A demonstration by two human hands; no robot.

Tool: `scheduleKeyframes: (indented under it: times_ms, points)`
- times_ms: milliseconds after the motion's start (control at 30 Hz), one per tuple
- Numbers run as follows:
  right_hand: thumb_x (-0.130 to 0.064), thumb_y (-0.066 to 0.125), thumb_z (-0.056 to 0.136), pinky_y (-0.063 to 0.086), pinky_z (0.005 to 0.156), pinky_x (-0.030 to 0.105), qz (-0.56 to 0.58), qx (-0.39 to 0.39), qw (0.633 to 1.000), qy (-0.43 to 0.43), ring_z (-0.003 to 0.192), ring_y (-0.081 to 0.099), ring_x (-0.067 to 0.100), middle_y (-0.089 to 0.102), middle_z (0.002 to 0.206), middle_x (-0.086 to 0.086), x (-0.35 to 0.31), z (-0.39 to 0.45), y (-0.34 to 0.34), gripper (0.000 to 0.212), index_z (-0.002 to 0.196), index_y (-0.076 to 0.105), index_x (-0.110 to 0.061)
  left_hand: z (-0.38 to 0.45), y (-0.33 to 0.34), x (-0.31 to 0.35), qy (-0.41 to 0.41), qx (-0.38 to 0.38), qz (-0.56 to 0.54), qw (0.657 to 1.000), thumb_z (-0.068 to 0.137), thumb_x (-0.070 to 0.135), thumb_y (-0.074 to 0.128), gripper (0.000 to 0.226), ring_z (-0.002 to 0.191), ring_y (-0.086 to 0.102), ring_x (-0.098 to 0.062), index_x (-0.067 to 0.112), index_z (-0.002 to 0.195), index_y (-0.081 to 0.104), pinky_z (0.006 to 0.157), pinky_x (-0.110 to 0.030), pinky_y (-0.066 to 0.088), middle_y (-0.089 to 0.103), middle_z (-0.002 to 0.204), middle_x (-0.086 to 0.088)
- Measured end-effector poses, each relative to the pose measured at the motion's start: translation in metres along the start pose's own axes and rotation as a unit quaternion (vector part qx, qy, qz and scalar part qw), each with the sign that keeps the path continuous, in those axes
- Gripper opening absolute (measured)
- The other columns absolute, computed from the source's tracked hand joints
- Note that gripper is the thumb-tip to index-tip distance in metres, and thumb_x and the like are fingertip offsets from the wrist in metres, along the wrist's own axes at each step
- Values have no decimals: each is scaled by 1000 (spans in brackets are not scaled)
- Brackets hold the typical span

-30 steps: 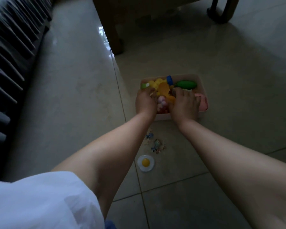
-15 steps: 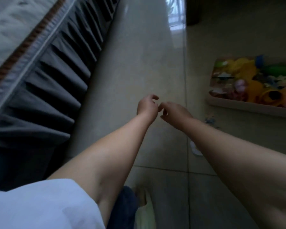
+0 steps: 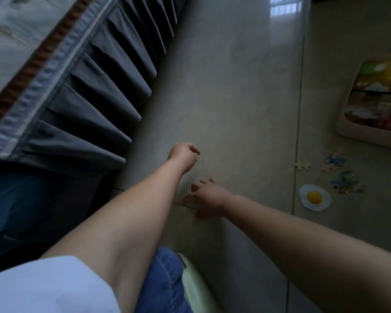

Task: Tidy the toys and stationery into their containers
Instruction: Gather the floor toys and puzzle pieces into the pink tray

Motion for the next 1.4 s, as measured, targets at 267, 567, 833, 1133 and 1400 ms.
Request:
scheduleKeyframes:
  times_ms: [267, 567, 833, 1133, 1400]
  points:
    - [-35, 69, 80, 38, 87, 34, 15, 59, 998, 25, 109, 50, 27, 50, 120, 8, 1, -5, 13, 38, 114, 60, -22, 3, 19, 20, 21, -44, -17, 999, 92, 5, 48, 23, 55, 50, -8, 8, 102, 69, 45, -17, 36, 63, 83, -8]
    - [-24, 58, 89, 45, 73, 32, 198, 190, 931, 241, 92, 62, 28, 66, 98, 5, 102, -61, -16, 6, 91, 63, -23, -10, 55, 70, 55, -69, -3, 996, 91, 7, 48, 25, 79, 63, -21, 18, 95, 69, 68, -23, 48, 70, 91, -8]
    - [-23, 54, 91, 46, 72, 39, 104, 528, 739, 406, 89, 59, 32, 63, 95, 11, 169, -188, -106, 12, 90, 62, -14, -41, 84, 171, 177, -48, -38, 982, 86, 10, 44, 25, 90, 66, -28, 24, 84, 65, 76, -31, 53, 71, 96, -12]
    - [-22, 48, 97, 45, 77, 34, 98, 546, 658, 509, 104, 60, 32, 59, 122, 10, 189, -299, -113, 30, 126, 52, -21, -79, 145, 216, 233, -207, 163, 936, 84, 21, 72, 42, 101, 64, -30, 12, 122, 58, 87, -35, 55, 62, 116, -14]
    - [-29, 67, 86, 45, 79, 29, 215, 371, 746, 510, 102, 59, 25, 60, 114, 5, 197, -286, -30, 23, 108, 65, -22, -85, 170, 195, 277, -128, 255, 918, 83, 16, 69, 42, 112, 56, -35, 8, 120, 51, 88, -37, 47, 54, 124, -17]
Point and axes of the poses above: each hand's wrist, its own z-axis towards the middle knuckle, its own y-axis out of the palm, x = y × z, the point moved 5 cm from there along z, towards the middle knuckle
